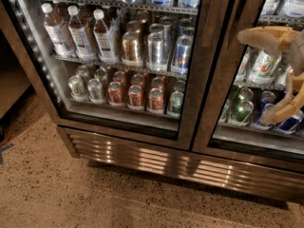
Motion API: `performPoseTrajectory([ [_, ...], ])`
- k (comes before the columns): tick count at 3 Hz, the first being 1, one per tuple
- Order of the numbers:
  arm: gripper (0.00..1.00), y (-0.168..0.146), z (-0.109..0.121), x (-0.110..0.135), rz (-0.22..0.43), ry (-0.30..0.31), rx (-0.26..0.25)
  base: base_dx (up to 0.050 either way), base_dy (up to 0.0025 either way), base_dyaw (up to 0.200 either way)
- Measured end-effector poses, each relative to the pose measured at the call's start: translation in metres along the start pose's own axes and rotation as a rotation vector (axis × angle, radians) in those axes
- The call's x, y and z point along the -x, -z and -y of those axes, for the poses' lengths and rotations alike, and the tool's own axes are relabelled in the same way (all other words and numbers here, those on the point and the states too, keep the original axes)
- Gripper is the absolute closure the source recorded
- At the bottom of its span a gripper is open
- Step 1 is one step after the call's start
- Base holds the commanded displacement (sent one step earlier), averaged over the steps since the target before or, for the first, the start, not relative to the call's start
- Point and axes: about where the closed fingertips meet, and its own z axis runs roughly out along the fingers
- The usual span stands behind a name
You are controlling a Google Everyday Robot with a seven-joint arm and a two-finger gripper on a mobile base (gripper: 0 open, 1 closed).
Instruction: Open left fridge door
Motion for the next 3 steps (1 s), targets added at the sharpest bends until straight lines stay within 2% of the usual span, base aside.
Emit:
performPoseTrajectory([
  [1, 0.0, 0.0078, 0.0017, -0.0034, 0.034, -0.048, -0.105, 0.0, 0.0, 0.0],
  [2, 0.0, 0.0118, 0.0019, -0.0059, 0.036, -0.078, -0.18, 0.0, 0.0, 0.0],
  [3, 0.0, 0.0118, 0.002, -0.0058, 0.036, -0.078, -0.18, 0.0, 0.0, 0.0],
])
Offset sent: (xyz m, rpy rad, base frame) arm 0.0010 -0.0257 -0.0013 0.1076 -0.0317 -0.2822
